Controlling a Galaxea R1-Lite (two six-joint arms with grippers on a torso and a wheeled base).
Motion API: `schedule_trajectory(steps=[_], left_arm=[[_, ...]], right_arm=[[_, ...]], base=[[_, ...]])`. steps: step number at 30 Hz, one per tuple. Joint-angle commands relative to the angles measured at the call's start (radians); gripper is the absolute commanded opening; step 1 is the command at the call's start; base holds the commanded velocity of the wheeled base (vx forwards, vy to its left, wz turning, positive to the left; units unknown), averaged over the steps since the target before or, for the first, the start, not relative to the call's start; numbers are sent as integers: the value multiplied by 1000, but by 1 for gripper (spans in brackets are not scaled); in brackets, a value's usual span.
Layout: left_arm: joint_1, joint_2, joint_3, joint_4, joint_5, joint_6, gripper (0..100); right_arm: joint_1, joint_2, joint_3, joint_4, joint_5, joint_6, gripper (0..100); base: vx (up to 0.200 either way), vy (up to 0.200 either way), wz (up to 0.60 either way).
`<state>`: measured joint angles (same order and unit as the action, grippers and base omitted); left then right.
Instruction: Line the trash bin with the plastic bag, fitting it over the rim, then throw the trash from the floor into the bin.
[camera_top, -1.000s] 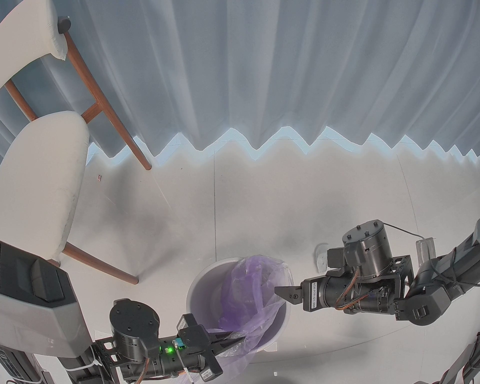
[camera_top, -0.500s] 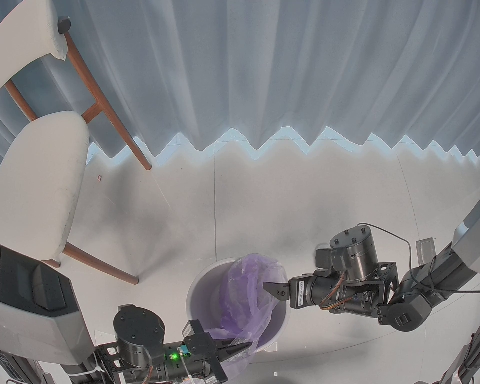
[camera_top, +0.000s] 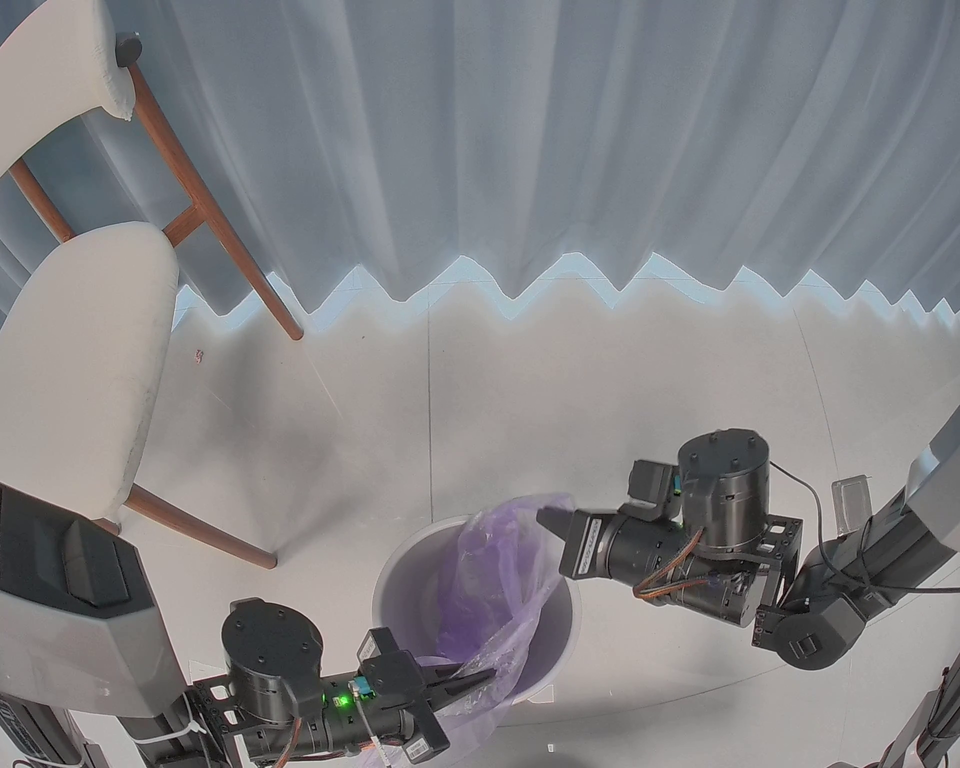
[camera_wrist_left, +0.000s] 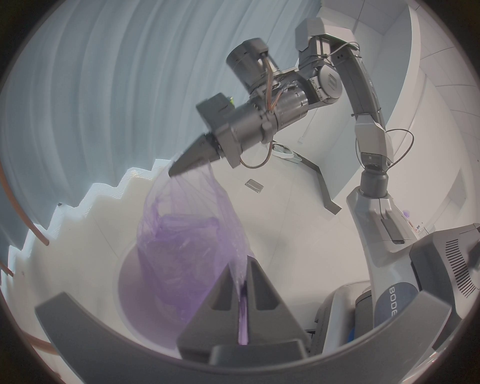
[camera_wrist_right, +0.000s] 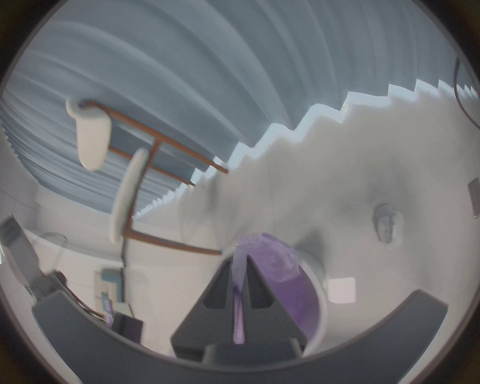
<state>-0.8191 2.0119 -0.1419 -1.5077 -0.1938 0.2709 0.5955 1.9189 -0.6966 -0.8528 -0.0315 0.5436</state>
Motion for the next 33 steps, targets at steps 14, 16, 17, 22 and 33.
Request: schedule_trajectory(steps=[14,16,17,22,33], left_arm=[[35,-10,-56,0,1,-4,0],[35,-10,-64,0,1,-4,0],[35,-10,-68,0,1,-4,0],[18,-1,-110,-2,1,-41,0],[40,-222,-186,7,-12,-292,100]], right_arm=[[-23,-127,29,-184,137,145,0],[-37,-144,34,-180,153,145,0],[-43,-150,39,-178,159,144,0],[-74,-144,52,-137,168,36,0],[-99,-147,55,-135,166,19,0]], base=[[0,0,0],[0,0,0],[0,0,0],[0,0,0],[0,0,0]])
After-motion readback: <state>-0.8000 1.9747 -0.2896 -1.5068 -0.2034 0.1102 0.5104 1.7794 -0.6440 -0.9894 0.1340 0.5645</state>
